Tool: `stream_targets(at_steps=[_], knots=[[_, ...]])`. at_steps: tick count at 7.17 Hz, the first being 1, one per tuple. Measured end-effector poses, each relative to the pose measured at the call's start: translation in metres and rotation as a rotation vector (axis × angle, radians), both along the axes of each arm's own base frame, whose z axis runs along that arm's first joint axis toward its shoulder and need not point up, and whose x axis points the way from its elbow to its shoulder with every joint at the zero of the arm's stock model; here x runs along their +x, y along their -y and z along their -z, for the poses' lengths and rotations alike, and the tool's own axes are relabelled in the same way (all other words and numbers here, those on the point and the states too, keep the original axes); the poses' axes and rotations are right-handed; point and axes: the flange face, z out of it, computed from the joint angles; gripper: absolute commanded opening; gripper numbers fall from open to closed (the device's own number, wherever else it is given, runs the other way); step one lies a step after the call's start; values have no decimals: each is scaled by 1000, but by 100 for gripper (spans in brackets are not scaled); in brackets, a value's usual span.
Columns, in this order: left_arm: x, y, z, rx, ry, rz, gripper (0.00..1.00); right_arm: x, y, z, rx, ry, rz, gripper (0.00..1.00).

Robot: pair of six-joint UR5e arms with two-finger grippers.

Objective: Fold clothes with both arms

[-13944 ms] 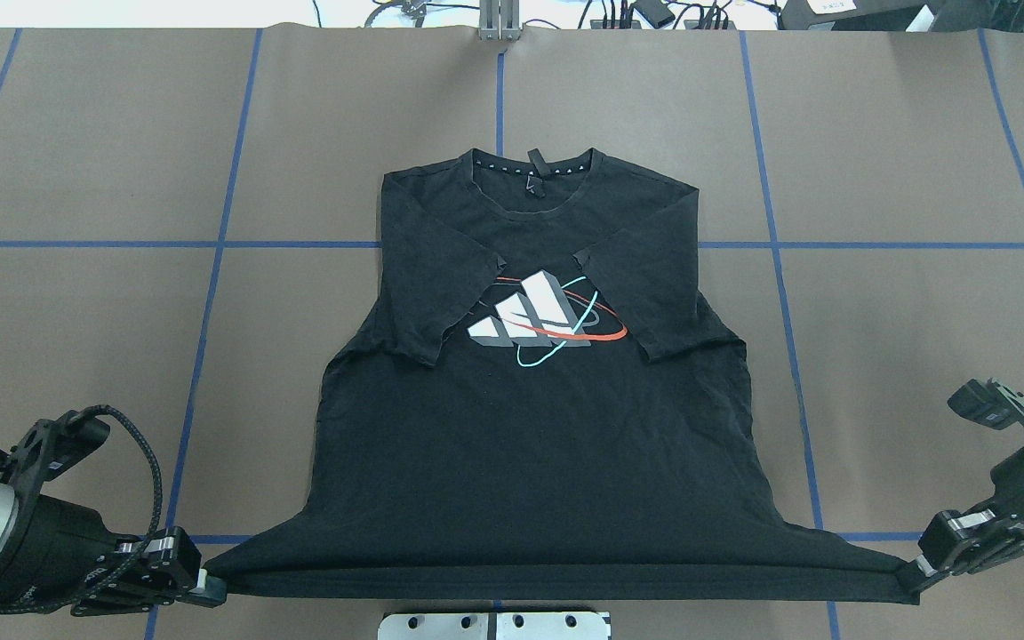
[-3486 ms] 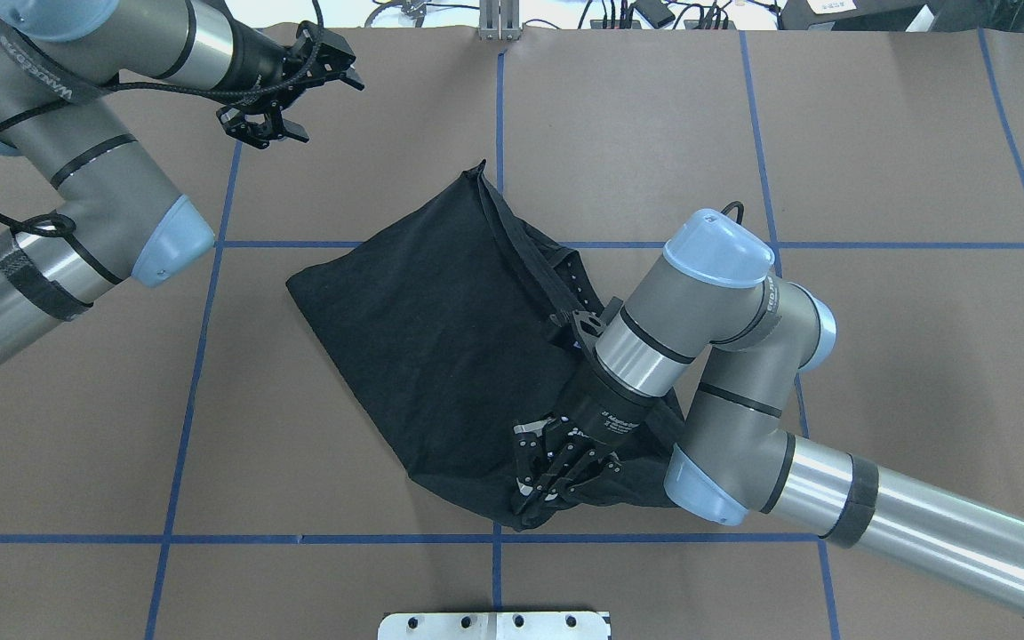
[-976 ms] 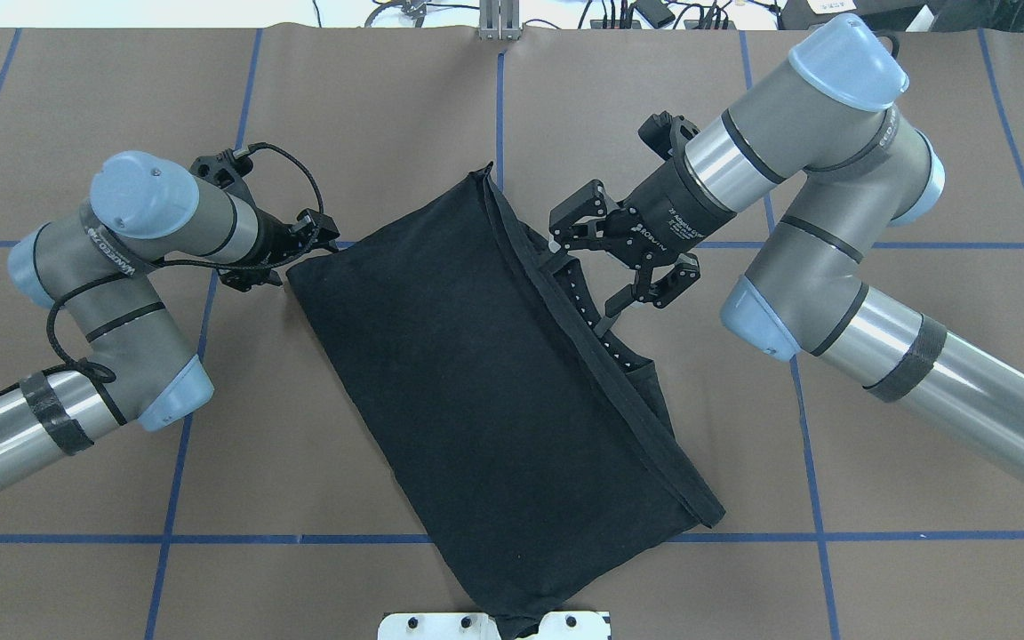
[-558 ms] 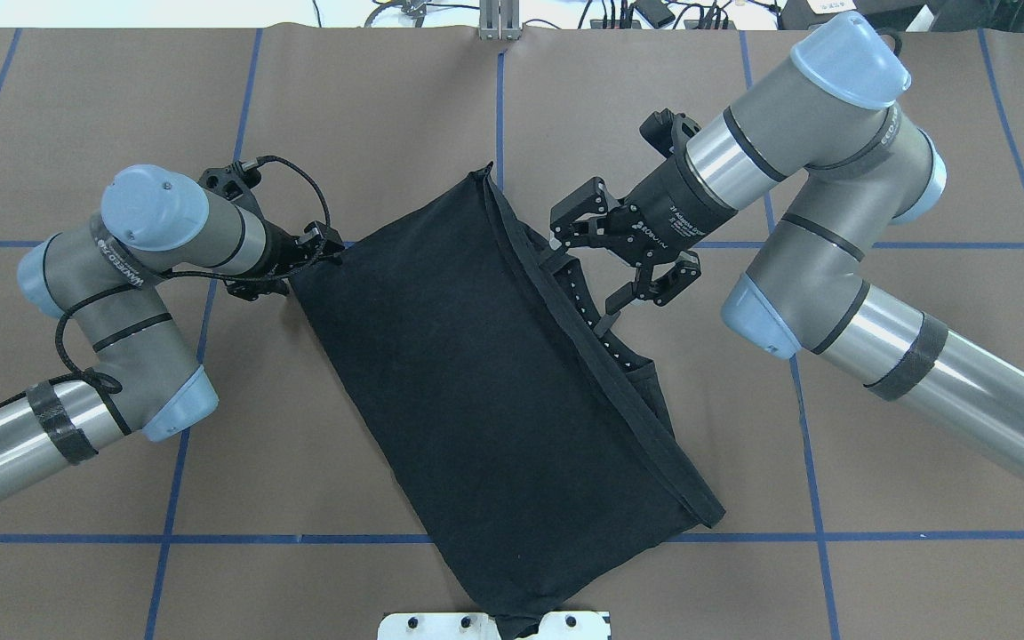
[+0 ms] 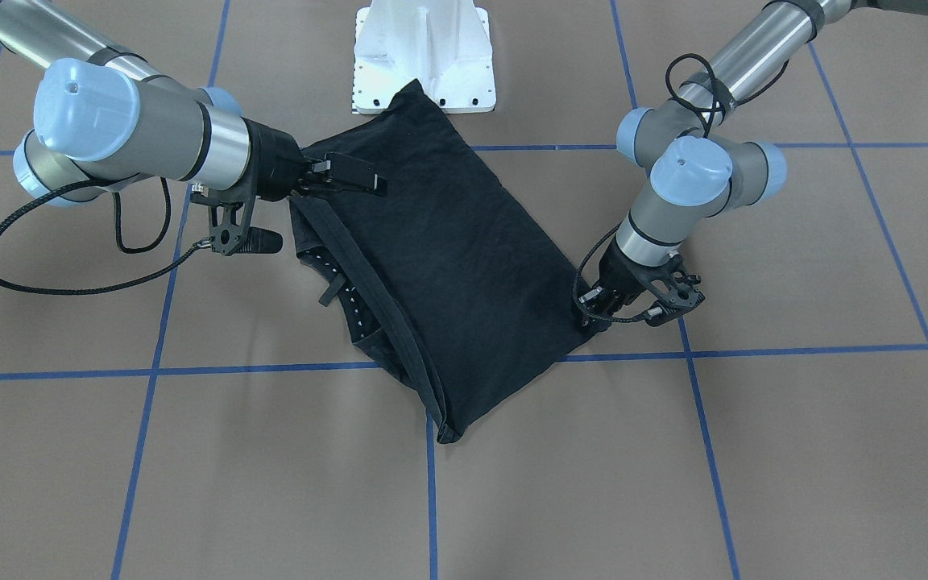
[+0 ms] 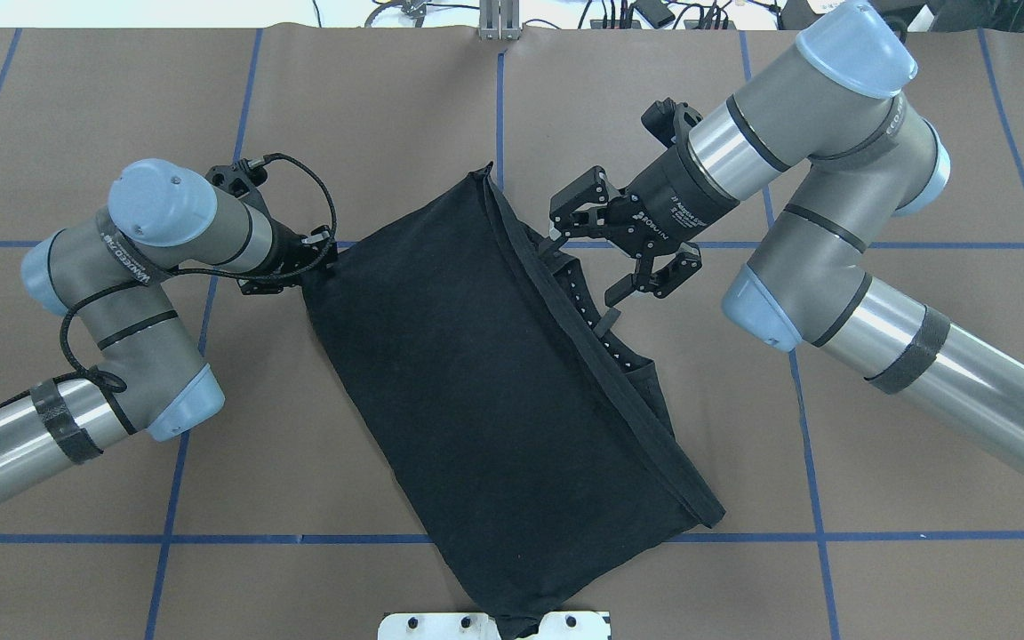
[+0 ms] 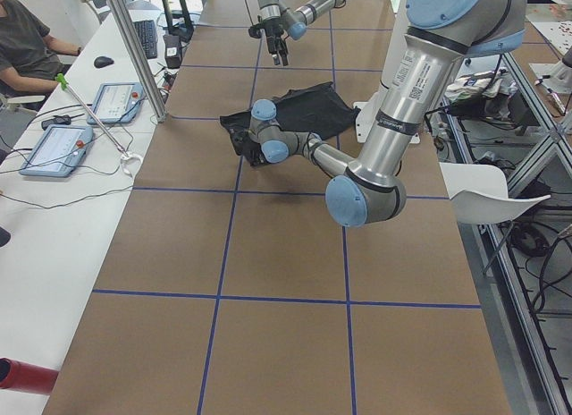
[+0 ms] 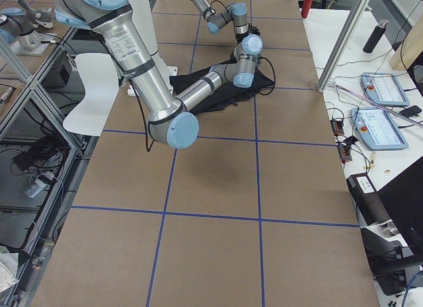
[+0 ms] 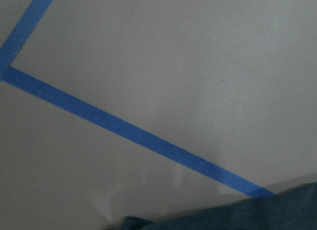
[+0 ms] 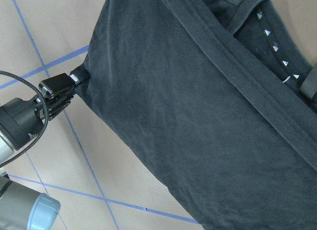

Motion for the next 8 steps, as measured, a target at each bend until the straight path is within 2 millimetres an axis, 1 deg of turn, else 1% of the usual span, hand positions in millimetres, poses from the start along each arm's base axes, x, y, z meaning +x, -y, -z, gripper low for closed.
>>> stream_targets(at_steps=[3,5,6,7,8], knots=[[-10,-2,24,68,5,-35,0,1,0,-1,-2,-1,1,100],[-12,1,32,78,22,-37,0,7,3,-3,9,2,-12,100],[-12,8,35,80,25,-30,0,13,8,-5,11,1,-24,100],[-5,23,39,75,32,-21,0,20,12,-7,11,0,-37,100],[9,46,46,68,43,-10,0,25,17,-8,10,-2,-50,100]])
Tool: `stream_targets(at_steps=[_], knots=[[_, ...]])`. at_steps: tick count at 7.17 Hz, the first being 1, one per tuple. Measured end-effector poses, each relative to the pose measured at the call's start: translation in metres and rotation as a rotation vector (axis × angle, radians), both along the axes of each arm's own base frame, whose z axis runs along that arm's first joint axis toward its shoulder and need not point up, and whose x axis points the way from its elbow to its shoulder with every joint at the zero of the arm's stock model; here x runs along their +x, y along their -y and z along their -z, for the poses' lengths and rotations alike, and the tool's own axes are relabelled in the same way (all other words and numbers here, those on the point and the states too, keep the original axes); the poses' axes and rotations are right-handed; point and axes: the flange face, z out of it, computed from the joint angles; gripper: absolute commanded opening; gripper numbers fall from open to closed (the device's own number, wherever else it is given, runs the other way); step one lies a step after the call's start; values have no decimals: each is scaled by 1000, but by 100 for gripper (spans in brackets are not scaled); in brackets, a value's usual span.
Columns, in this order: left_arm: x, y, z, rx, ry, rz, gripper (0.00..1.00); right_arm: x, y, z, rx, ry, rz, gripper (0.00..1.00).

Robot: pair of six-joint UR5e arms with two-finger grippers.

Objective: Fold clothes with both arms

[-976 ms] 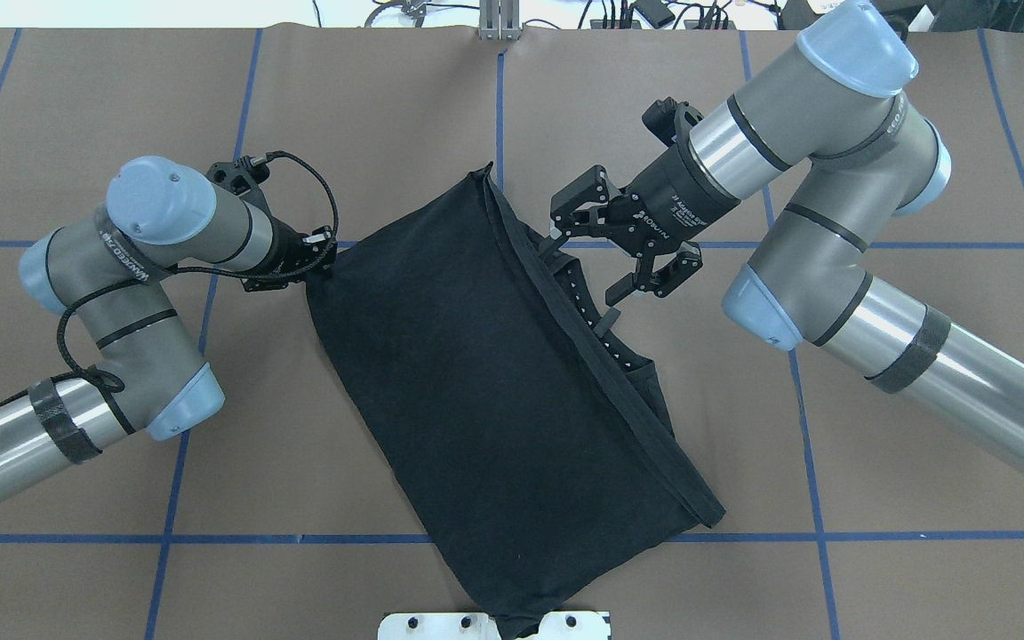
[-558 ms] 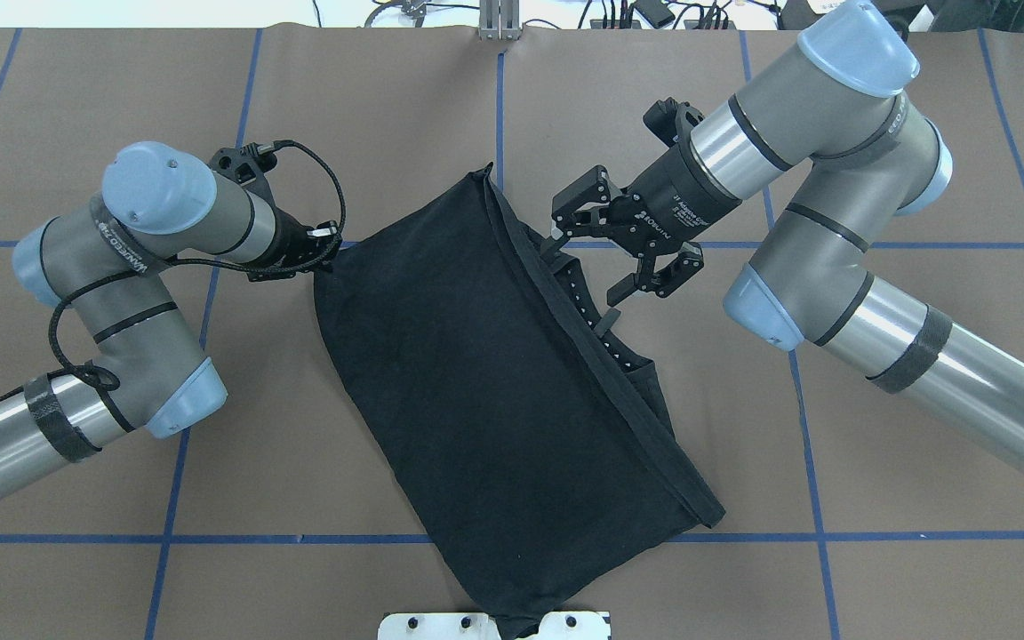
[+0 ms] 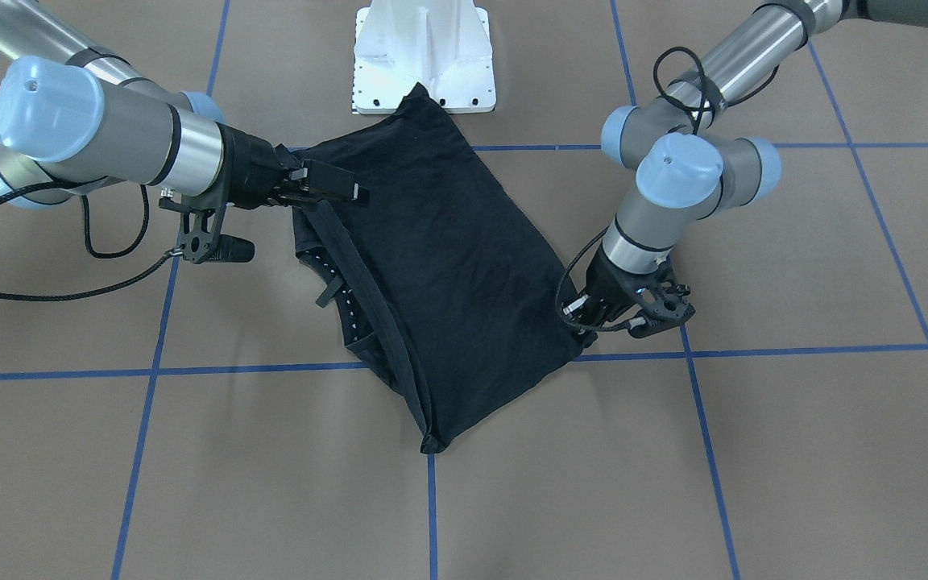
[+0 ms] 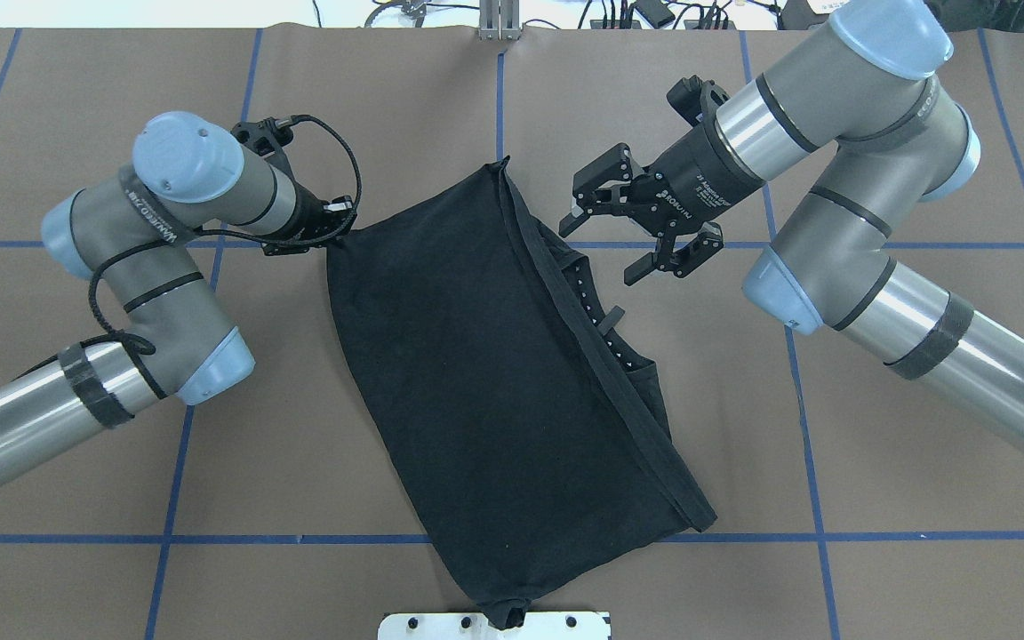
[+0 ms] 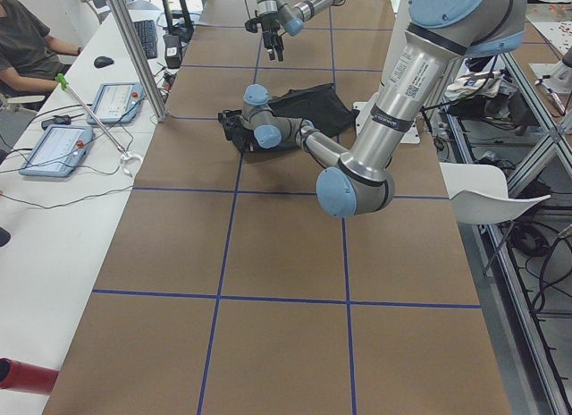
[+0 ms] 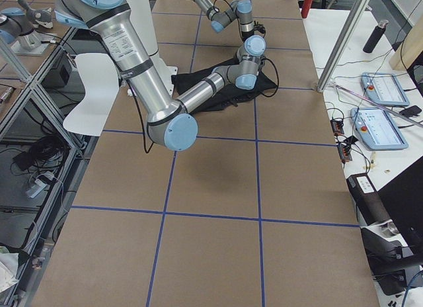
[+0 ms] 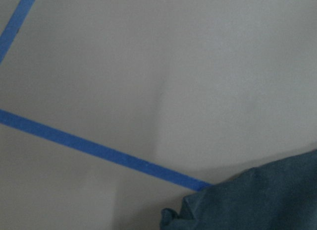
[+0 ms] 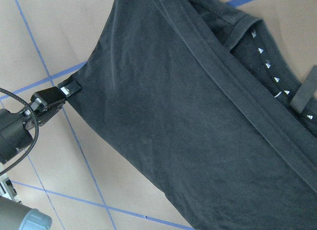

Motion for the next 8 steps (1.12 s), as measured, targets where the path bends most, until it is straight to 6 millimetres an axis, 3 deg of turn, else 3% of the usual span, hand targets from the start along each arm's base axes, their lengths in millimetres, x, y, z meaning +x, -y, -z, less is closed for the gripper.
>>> stream_targets(at_steps=[1,4,8], knots=[[10,23,8,-2,10,19,0,6,5,0,0,-1,-15,100],[12,82,33,50,21,53,0,25,18,-7,-8,-12,-71,100],[32,113,69,96,-12,59,0,31,26,-13,-15,-21,-97,100]])
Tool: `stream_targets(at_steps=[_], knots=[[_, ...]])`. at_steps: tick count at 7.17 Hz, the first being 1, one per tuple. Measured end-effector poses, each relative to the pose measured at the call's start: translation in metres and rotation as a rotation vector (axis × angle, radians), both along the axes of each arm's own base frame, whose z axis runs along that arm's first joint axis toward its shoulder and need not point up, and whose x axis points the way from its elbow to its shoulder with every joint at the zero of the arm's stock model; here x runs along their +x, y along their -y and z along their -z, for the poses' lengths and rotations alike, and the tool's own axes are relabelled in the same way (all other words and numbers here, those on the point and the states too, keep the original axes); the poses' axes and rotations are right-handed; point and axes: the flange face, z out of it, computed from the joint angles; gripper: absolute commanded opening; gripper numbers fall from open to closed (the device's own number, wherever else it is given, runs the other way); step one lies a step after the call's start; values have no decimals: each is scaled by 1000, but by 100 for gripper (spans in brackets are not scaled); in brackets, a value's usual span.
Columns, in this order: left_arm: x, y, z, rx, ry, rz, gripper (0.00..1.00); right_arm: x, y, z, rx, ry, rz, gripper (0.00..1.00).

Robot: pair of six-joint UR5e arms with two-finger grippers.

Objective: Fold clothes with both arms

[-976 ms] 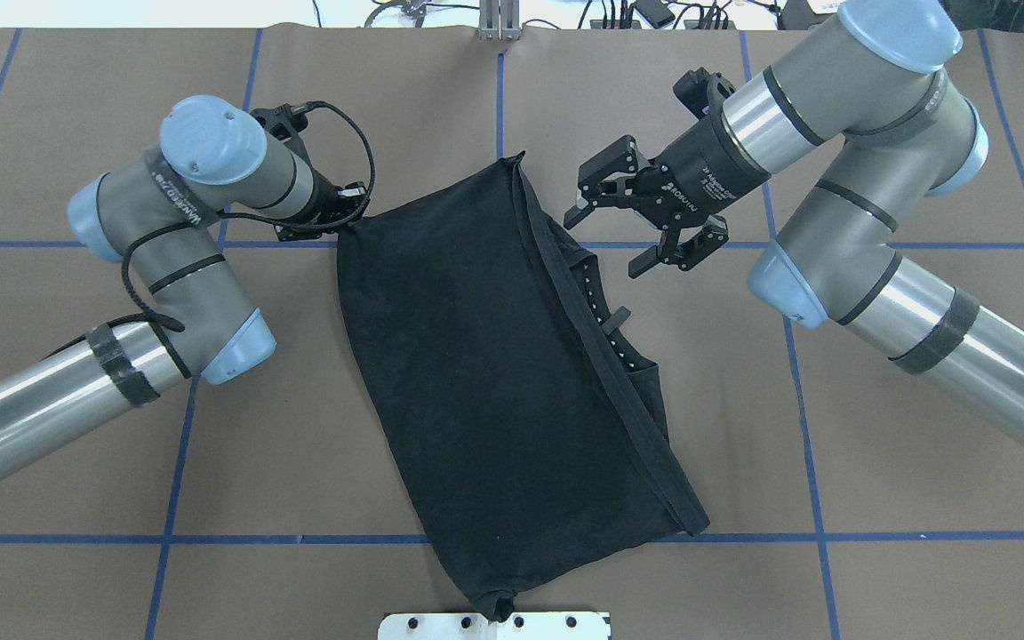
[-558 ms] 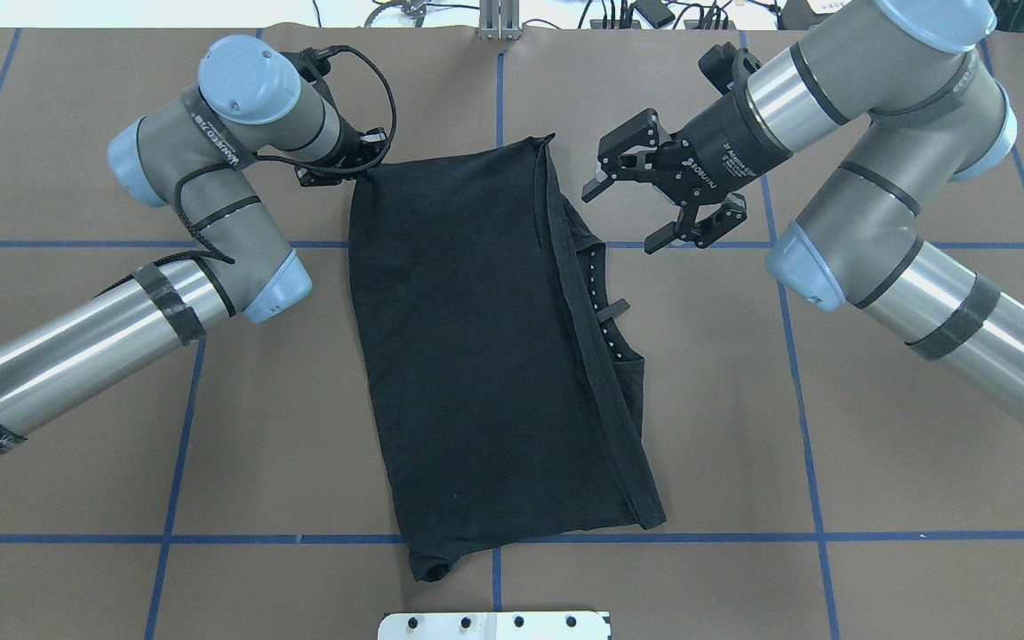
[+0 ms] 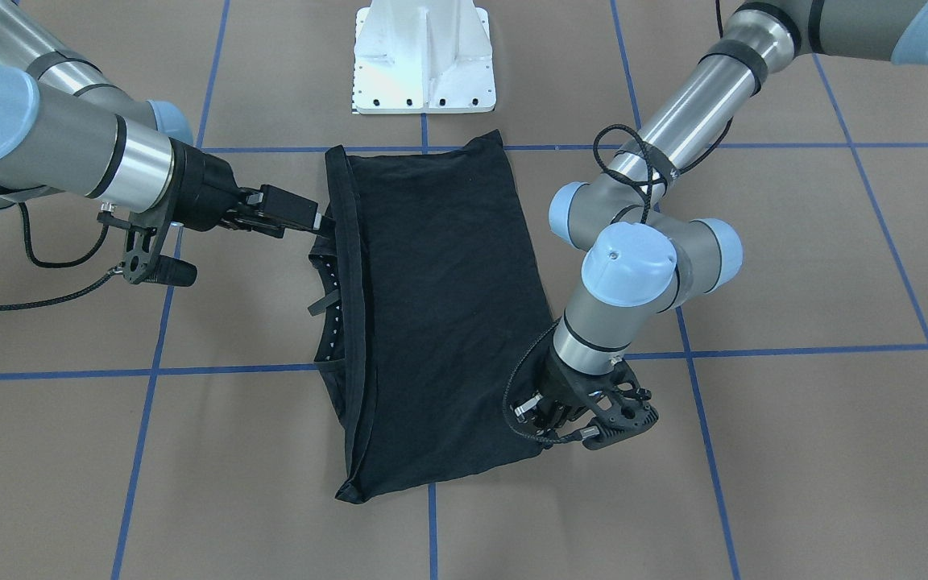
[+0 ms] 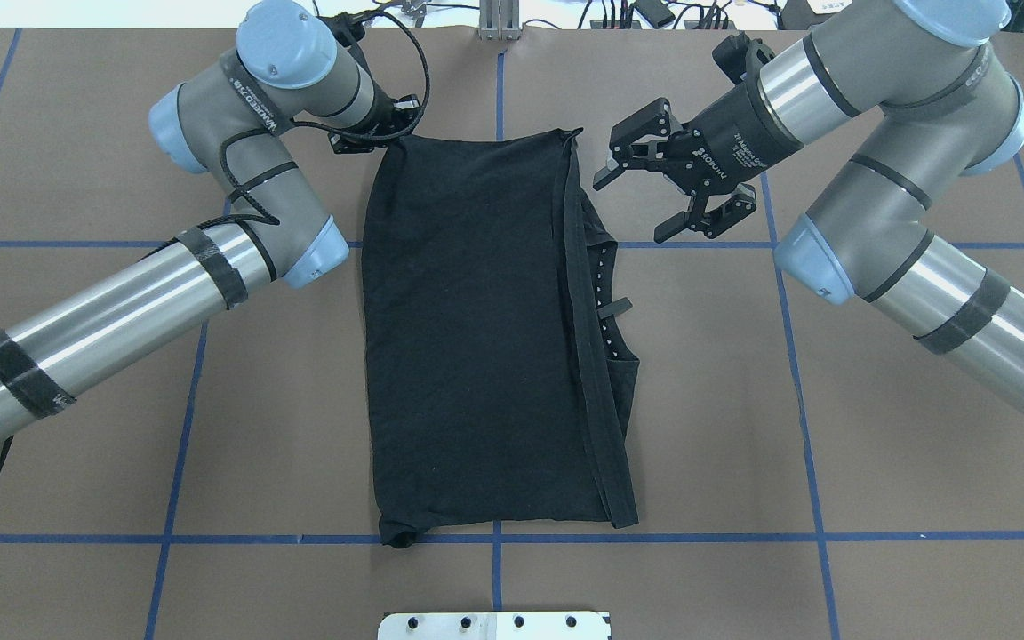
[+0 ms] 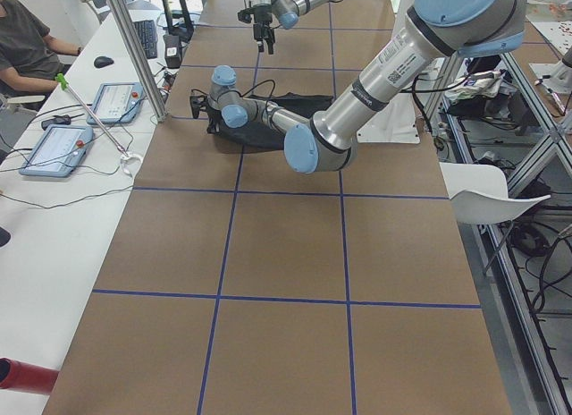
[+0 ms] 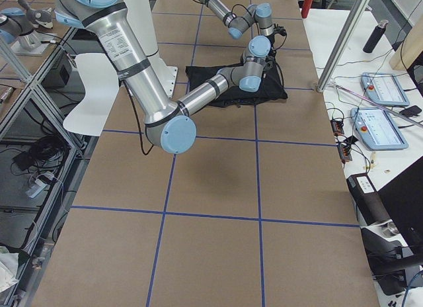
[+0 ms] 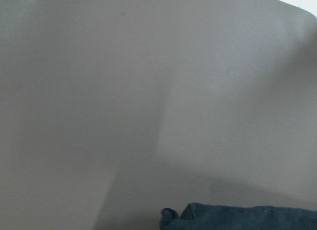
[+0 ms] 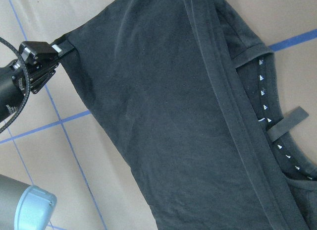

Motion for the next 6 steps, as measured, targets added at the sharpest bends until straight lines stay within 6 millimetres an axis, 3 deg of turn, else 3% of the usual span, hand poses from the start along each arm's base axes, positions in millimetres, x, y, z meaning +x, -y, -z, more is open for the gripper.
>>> stream_targets(at_steps=[2,3,4,6], knots=[[6,6,3,16,-9,5,0,1,1,0,-1,-2,-5,100],[6,8,2,22,-7,14,76,1,1,0,-2,-2,-5,100],[6,9,1,26,-5,20,100,0,1,-1,-2,-2,-4,100],[-4,14,8,54,-9,23,100,-5,0,-2,-2,-8,-15,100]])
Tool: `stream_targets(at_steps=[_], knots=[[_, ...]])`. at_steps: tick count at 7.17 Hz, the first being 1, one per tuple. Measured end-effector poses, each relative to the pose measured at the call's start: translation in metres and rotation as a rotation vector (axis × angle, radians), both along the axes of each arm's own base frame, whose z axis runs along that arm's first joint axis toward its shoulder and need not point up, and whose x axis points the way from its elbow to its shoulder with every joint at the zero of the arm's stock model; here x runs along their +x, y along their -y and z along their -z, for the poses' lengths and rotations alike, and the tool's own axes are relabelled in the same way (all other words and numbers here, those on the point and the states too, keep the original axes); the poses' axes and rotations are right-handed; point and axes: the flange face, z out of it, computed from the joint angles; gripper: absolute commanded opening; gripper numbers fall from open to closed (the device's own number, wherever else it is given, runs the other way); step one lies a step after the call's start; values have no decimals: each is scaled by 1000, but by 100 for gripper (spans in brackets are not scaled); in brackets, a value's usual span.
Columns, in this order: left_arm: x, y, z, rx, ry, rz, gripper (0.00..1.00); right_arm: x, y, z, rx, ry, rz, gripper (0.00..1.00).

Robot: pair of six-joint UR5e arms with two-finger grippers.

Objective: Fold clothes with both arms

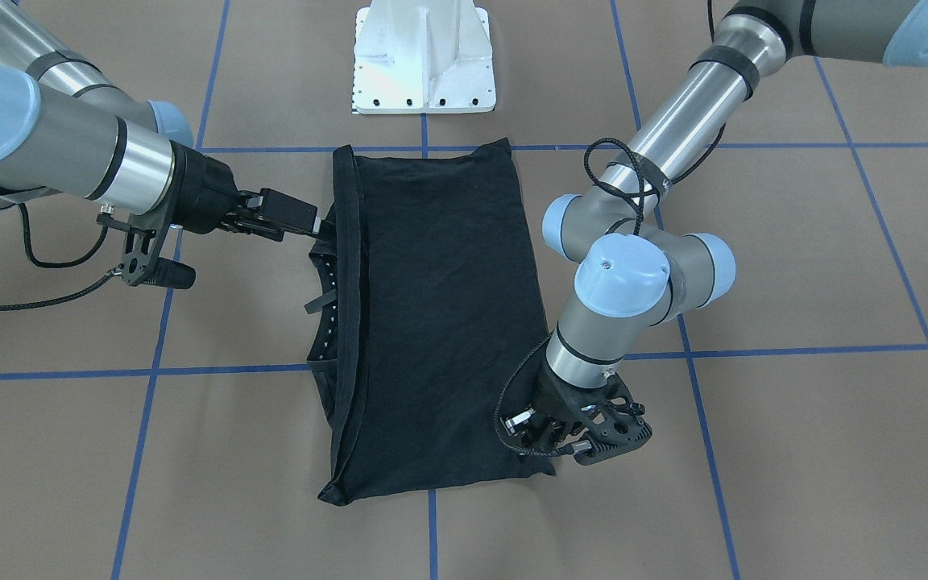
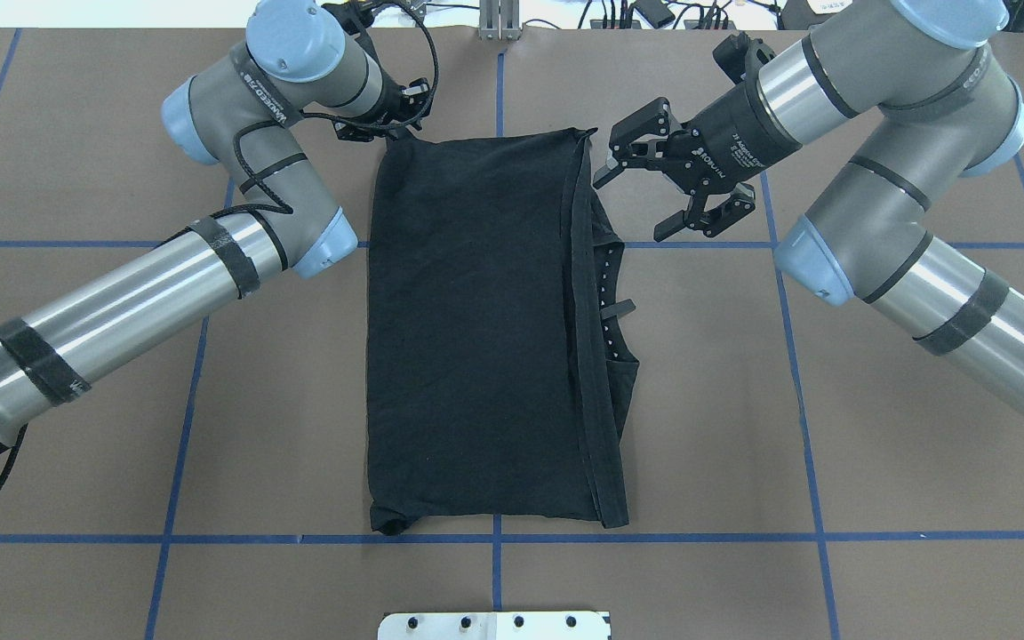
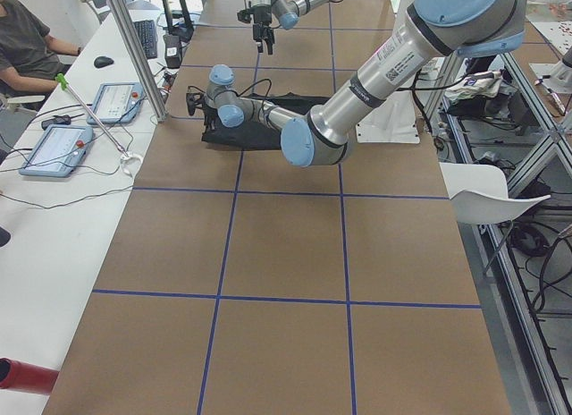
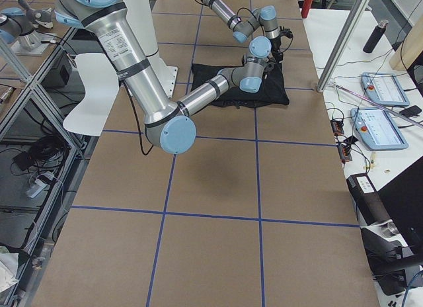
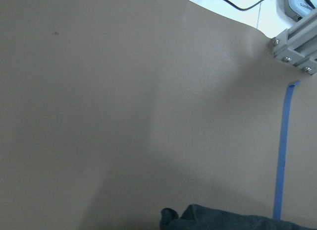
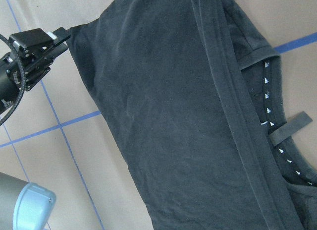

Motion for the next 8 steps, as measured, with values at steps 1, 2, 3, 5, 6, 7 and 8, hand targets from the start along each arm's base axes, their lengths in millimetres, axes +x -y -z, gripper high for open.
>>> stream_targets(at_steps=[1,2,3,5,6,7,8], knots=[[-12,4,12,17,-13,6,100,-9,-3,0,4,-6,-14,100],[-24,5,23,25,-27,-1,100,-20,-7,0,15,-12,-34,100],[-33,3,32,24,-26,-22,100,-34,-13,1,38,-19,-56,100],[-50,-9,44,26,3,-54,100,-61,-24,1,92,-44,-104,100],[-61,-20,39,33,9,-63,100,-74,-31,2,128,-64,-130,100],[-72,-32,29,47,14,-73,100,-86,-39,6,184,-97,-154,100],[-82,-44,19,61,19,-81,100,-95,-50,12,247,-153,-164,100]])
